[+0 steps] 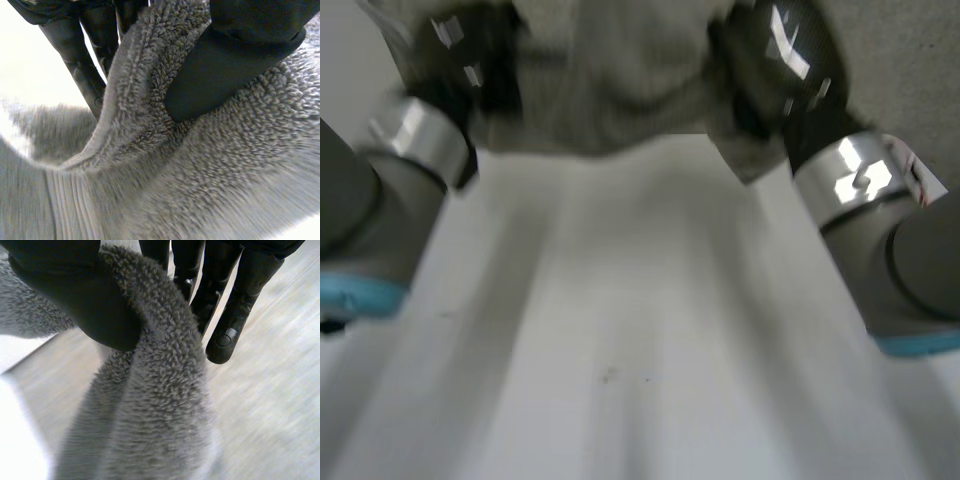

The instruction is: Fold the laundry

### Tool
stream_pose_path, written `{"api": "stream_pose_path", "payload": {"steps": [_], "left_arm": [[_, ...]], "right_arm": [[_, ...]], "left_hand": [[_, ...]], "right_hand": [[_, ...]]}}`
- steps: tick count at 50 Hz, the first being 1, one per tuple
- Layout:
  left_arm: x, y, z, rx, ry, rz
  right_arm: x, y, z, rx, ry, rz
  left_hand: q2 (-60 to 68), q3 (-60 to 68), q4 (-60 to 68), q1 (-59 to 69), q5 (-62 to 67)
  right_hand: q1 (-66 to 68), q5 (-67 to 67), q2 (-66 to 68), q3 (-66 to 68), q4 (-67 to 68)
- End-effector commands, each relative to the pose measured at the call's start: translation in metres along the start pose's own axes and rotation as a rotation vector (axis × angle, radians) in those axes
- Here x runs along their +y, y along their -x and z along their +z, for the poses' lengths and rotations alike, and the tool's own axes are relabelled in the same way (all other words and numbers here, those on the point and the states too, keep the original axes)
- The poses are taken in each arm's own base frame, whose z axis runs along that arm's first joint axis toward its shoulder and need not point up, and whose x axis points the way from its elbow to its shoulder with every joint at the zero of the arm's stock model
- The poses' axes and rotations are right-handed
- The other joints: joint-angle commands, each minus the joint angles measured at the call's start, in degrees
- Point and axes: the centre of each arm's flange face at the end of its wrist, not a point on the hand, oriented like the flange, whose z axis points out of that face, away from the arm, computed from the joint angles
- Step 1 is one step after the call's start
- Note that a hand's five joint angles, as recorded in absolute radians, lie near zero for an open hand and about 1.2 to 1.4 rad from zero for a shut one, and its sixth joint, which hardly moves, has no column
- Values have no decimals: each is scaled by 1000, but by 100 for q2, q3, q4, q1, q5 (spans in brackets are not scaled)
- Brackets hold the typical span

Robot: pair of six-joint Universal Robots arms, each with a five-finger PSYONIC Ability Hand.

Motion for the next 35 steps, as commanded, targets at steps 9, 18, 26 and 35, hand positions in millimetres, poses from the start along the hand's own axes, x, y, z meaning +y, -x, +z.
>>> {"api": "stream_pose_path", "payload": {"steps": [9, 18, 26, 35], "left_arm": [[151, -46, -124, 233, 599, 205], [134, -55, -150, 279, 641, 219], [101, -49, -151, 261, 587, 216], [68, -32, -144, 187, 499, 206]], "right_arm": [[81, 49, -118, -555, 885, -115], [65, 39, -115, -496, 874, -74], [40, 21, -91, -348, 775, 32], [43, -1, -70, -240, 755, 98]], "left_hand": [[1037, 1047, 1037, 1347, 1141], [-1598, -1588, -1598, -1288, -1494], [-3060, -3050, -3060, -2750, -2956], [-3553, -3543, -3553, -3243, -3449]], "right_hand": [[2325, 1187, 978, 903, 849], [-2624, -3761, -3970, -4046, -4099], [-4087, -5225, -5434, -5509, -5563], [-4037, -5175, -5383, -5459, -5512]]}}
